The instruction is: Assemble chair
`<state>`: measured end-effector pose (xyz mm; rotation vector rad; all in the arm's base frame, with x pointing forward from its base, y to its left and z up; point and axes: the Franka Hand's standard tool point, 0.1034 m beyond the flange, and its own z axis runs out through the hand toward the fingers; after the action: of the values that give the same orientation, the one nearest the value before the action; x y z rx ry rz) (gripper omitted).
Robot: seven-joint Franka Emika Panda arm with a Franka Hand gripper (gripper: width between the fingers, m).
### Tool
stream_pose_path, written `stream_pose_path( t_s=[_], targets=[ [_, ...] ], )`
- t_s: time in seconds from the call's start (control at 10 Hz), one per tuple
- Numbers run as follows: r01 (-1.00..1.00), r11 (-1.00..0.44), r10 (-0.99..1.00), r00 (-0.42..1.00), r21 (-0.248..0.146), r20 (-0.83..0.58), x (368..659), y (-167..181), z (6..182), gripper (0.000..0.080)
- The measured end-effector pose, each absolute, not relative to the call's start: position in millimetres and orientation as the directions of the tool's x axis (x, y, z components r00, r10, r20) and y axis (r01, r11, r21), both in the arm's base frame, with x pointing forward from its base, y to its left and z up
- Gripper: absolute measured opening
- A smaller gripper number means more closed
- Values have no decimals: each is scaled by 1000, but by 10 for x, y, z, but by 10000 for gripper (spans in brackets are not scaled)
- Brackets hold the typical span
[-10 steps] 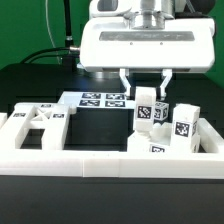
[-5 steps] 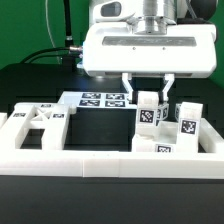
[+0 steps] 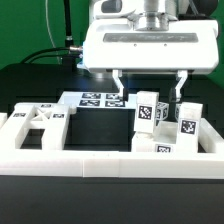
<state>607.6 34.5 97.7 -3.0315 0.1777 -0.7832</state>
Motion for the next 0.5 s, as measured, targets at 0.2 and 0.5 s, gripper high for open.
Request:
stream_pose_path(
  t_s=[0.2,0.5],
  targets=[
    [-102,-994,-106,879,-34,465,6114,260,1095,648],
    [-82,-996,-81,878,-18,471,6172,144,1152,648]
  ],
)
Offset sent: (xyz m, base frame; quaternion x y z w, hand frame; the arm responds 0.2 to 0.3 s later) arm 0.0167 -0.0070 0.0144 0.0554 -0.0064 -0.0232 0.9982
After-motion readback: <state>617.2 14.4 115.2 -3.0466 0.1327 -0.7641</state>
